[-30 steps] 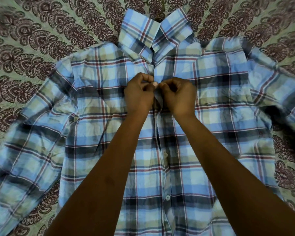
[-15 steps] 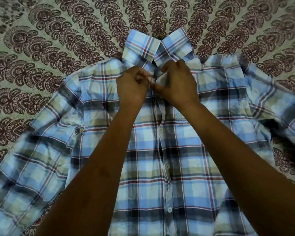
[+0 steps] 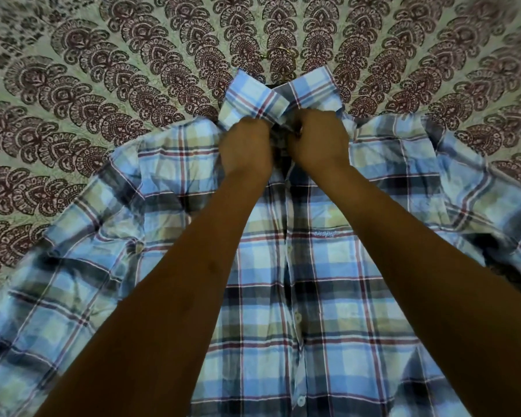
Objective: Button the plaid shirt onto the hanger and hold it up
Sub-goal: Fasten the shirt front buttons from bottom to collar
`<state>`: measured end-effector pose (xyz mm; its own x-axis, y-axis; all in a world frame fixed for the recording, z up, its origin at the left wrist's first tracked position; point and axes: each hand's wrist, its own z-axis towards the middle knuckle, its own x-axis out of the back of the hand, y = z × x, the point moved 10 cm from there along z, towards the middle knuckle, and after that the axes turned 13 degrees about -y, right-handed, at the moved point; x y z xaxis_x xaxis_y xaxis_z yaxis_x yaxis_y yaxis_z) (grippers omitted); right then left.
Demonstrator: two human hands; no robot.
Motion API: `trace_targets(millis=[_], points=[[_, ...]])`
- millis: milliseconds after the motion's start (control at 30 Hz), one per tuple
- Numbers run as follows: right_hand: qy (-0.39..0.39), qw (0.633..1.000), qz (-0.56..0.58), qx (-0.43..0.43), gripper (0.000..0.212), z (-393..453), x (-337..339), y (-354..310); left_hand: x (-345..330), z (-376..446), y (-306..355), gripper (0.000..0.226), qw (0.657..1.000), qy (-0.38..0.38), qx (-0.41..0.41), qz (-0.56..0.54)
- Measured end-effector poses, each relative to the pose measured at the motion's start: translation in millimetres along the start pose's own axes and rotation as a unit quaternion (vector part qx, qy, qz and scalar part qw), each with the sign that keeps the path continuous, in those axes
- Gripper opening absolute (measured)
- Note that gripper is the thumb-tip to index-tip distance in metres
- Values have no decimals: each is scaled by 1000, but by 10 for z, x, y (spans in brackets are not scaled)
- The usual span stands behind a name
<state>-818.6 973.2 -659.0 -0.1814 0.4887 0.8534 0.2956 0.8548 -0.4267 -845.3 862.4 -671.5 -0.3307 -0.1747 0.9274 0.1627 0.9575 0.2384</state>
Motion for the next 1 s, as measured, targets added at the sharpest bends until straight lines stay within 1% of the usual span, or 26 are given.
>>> trace_targets(millis=[67,133,200,233,267,300,333,367,433,467,500,533,567,667,733,833,1000], points=[[27,995,91,5,22,-20,8,79,6,10,-7,20,1000,2,15,-14],[41,987,155,0,22,-37,19,139,11,20,-26,21,998,-3,36,-47],[49,980,194,-10,37,-64,37,159,9,24,-36,20,996,-9,47,-78],[52,974,219,-17,41,-61,34,172,18,28,-35,20,994,-10,46,-95],[52,964,258,-28,39,-43,10,203,33,25,-39,20,992,-9,44,-121],[44,949,311,-41,33,-24,-30,243,59,27,-57,20,987,-4,42,-157],[28,925,375,-54,28,-15,-93,287,92,26,-83,19,979,5,40,-199],[4,893,444,-70,26,-23,-176,322,112,33,-114,16,969,11,40,-242],[-40,816,570,-86,29,-74,-330,346,105,43,-171,7,940,8,48,-338],[-58,783,613,-84,30,-110,-369,332,76,39,-195,5,919,-2,55,-391],[-71,762,639,-77,29,-140,-381,317,45,32,-219,8,900,-10,63,-432],[-79,750,654,-69,28,-159,-388,306,27,12,-236,10,888,-12,70,-453],[-83,746,658,-62,27,-172,-383,302,23,-9,-247,9,883,-10,72,-464],[-71,768,633,-61,25,-189,-353,314,91,-91,-224,7,886,17,58,-461],[-57,775,627,-61,28,-201,-355,308,123,-147,-174,8,884,22,41,-466],[-33,775,628,-71,33,-216,-405,306,85,-163,-152,8,878,12,35,-477],[-5,795,598,-104,24,-225,-507,364,-11,-165,-178,11,868,-12,32,-495]])
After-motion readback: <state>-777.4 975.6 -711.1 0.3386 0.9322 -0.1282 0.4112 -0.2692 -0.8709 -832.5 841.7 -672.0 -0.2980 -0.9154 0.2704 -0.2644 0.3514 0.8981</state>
